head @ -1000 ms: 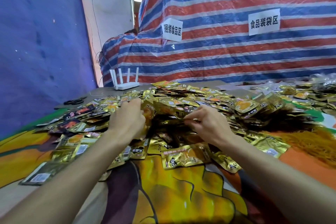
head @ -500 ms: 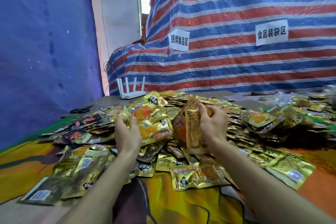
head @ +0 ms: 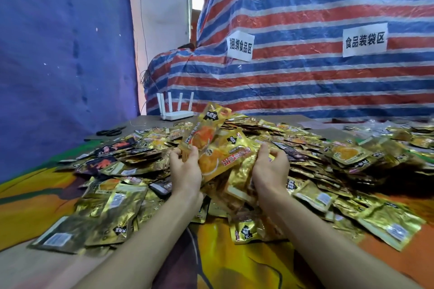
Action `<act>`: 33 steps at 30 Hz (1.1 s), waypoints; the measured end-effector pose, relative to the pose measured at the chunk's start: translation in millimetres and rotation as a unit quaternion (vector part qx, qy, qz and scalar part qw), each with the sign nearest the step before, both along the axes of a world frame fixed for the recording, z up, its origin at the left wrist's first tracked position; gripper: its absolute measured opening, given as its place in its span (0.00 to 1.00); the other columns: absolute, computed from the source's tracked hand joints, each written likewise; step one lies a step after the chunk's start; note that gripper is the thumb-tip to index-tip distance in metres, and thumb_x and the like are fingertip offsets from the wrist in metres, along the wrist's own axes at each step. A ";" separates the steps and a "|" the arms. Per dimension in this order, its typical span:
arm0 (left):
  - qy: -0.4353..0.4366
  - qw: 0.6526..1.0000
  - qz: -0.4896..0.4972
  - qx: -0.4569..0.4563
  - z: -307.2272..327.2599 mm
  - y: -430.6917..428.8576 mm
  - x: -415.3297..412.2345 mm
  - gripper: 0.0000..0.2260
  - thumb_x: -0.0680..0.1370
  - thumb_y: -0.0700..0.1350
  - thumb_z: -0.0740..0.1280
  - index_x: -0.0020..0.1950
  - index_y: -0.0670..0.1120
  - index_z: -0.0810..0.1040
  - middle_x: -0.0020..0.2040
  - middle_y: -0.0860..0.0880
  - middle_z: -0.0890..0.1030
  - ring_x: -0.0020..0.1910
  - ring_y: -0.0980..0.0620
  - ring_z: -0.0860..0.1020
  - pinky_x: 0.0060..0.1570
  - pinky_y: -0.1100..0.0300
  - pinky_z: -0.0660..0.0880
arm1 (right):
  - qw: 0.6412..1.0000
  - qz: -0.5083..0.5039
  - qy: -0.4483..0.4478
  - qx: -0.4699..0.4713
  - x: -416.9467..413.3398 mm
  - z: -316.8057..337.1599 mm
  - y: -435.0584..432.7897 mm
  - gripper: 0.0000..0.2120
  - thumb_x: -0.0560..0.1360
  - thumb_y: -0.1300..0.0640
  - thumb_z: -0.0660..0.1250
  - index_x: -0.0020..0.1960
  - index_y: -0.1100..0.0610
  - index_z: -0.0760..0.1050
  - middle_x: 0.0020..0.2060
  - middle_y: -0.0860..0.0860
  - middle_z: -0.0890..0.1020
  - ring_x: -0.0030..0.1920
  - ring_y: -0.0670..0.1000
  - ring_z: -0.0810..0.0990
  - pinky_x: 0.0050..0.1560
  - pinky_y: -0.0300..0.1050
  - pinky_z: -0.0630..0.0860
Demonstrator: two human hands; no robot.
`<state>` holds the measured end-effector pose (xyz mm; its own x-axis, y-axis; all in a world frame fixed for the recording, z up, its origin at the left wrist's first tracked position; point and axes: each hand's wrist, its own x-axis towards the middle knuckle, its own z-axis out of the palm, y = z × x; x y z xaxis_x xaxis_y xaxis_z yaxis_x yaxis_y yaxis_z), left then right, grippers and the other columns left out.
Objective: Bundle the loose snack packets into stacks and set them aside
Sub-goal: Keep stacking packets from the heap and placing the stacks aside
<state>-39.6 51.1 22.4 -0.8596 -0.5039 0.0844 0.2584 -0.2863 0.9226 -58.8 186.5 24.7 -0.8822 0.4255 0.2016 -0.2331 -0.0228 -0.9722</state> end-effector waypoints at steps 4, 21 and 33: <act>-0.010 0.999 -0.030 -0.030 -6.4 14.1 4.6 0.22 0.84 0.48 0.63 0.75 0.53 0.60 0.66 0.43 0.75 0.60 0.41 0.79 0.62 0.39 0.76 | 0.998 -0.002 -0.055 -0.025 6.2 -1.7 -9.9 0.13 0.86 0.48 0.51 0.55 0.55 0.69 0.46 0.54 0.76 0.41 0.53 0.77 0.39 0.51 0.77; -0.069 0.977 0.068 -0.188 -14.4 10.2 5.2 0.38 0.75 0.40 0.75 0.74 0.47 0.51 0.75 0.41 0.65 0.71 0.40 0.69 0.68 0.45 0.69 | 0.897 0.352 -0.101 -0.248 33.1 -6.5 -20.8 0.26 0.69 0.46 0.77 0.58 0.65 0.83 0.49 0.63 0.86 0.46 0.62 0.87 0.41 0.57 0.85; -0.146 0.917 0.051 -0.367 -5.4 -12.4 6.9 0.17 0.80 0.63 0.61 0.66 0.58 0.70 0.59 0.50 0.76 0.54 0.47 0.73 0.54 0.50 0.70 | 0.972 0.166 -0.105 -0.131 15.8 -8.3 -7.2 0.31 0.67 0.58 0.82 0.63 0.68 0.72 0.50 0.62 0.85 0.46 0.61 0.87 0.52 0.61 0.83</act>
